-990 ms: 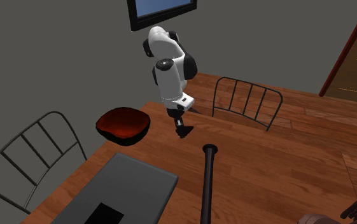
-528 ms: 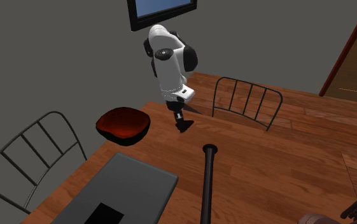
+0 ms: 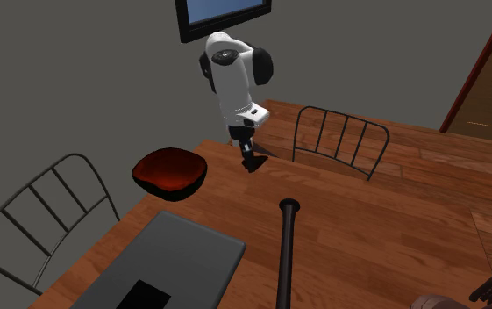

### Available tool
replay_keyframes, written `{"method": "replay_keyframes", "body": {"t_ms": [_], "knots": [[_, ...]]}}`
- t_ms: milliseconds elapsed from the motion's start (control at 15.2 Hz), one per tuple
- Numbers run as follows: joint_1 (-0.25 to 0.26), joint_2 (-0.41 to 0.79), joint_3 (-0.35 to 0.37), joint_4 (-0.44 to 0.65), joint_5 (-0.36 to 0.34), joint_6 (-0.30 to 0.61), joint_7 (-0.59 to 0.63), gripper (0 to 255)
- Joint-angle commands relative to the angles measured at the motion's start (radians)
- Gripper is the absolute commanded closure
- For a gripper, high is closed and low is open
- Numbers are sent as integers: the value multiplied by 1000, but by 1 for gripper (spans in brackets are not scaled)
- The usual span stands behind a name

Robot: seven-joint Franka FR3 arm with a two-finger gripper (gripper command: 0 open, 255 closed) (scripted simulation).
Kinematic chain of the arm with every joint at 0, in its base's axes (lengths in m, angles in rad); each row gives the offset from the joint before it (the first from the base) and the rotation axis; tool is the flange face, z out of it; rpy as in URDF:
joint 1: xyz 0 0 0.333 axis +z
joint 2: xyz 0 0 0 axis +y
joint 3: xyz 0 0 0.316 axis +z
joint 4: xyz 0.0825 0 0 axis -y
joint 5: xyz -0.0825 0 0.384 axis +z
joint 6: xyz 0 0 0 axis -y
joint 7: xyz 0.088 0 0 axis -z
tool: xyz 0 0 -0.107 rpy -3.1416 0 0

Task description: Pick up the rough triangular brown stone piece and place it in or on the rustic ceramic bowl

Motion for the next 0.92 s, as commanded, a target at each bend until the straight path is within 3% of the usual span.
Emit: {"method": "replay_keyframes", "body": {"t_ms": [0,858], "knots": [[6,11,-5,34,9,-27,-2,255],[50,127,-120,266,102,-198,-79,255]]}}
